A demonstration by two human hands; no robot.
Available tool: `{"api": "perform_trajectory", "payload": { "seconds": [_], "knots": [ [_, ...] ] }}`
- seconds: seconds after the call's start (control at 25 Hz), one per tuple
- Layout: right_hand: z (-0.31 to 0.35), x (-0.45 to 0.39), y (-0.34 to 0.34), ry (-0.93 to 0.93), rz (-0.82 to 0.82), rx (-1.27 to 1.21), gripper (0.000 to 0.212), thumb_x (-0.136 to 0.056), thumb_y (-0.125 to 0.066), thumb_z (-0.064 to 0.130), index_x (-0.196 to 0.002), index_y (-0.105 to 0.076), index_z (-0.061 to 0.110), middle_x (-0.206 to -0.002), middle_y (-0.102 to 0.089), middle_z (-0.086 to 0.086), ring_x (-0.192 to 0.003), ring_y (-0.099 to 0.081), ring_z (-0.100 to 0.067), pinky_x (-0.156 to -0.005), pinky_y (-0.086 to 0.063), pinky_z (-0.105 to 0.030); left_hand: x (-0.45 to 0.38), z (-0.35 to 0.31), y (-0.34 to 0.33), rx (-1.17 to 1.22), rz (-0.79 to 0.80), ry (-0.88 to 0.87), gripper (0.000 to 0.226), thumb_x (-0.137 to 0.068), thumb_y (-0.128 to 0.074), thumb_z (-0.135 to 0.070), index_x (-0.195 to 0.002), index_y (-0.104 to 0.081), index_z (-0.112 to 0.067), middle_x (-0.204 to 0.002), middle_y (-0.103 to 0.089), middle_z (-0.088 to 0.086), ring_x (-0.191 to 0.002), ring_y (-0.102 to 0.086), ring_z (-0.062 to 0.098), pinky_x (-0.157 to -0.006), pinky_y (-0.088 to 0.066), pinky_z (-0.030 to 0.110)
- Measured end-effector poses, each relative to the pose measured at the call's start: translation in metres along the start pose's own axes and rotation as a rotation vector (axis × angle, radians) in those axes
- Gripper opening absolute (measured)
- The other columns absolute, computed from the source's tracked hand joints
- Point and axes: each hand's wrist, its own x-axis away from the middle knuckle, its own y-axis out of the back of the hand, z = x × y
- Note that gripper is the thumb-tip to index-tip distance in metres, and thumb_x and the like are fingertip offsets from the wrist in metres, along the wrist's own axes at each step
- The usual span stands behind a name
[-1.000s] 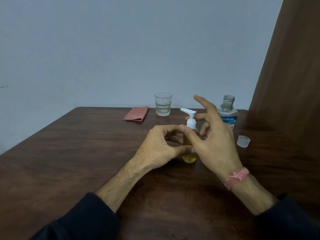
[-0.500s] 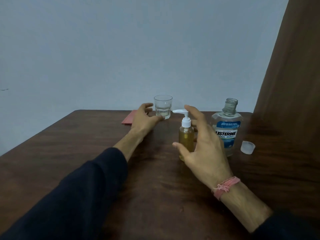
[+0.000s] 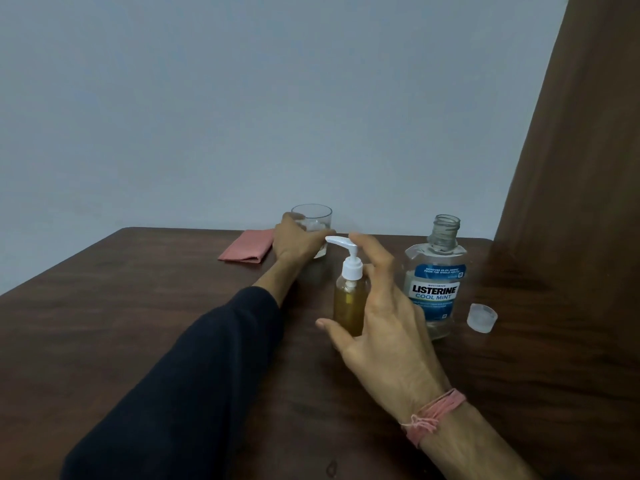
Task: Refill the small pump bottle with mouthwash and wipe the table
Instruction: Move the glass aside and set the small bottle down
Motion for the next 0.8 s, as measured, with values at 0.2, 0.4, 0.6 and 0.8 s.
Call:
{"api": "perform_trajectory", "payload": {
  "seconds": [0.2, 0.4, 0.6, 0.8],
  "knots": [
    [0.004, 0.001, 0.001, 0.027, -0.006, -0.121, 0.108, -0.084, -0.083, 0.018, -0.151, -0.012, 0.064, -0.105, -0.056, 0.041, -0.1, -0.058, 0.025, -0.076, -0.038, 0.01, 0.062, 0.014, 0.053, 0.0, 0.124, -0.062, 0.082, -0.052, -0.096, -0.042, -0.128, -0.071, -0.023, -0.116, -0.086, -0.003, -0.11, -0.084, 0.014, -0.101, -0.067, 0.043],
    [0.015, 0.002, 0.002, -0.018, 0.031, -0.191, 0.095, -0.082, -0.079, 0.011, -0.144, -0.021, 0.053, -0.093, -0.063, 0.031, -0.09, -0.068, 0.008, -0.066, -0.051, -0.003, 0.136, 0.029, 0.115, -0.118, 0.167, -0.225, 0.075, -0.053, -0.098, -0.04, -0.124, -0.073, -0.039, -0.114, -0.084, -0.013, -0.107, -0.083, 0.005, -0.098, -0.067, 0.033],
    [0.027, 0.006, 0.006, 0.084, 0.098, -0.142, 0.094, -0.079, -0.075, 0.011, -0.146, -0.023, 0.05, -0.073, -0.061, 0.011, -0.065, -0.067, -0.007, -0.06, -0.054, -0.023, 0.18, 0.026, 0.129, -0.164, 0.084, -0.392, 0.087, -0.053, -0.098, -0.042, -0.135, -0.069, -0.035, -0.125, -0.077, -0.016, -0.114, -0.078, 0.004, -0.095, -0.065, 0.023],
    [0.036, 0.004, 0.013, 0.146, 0.133, -0.063, 0.085, -0.079, -0.072, 0.011, -0.141, -0.025, 0.046, -0.082, -0.06, 0.029, -0.064, -0.064, -0.006, -0.062, -0.042, -0.015, 0.183, 0.025, 0.132, -0.226, 0.065, -0.493, 0.096, -0.06, -0.102, -0.028, -0.149, -0.063, -0.027, -0.133, -0.07, -0.01, -0.123, -0.073, 0.012, -0.104, -0.065, 0.044]
  ]
}}
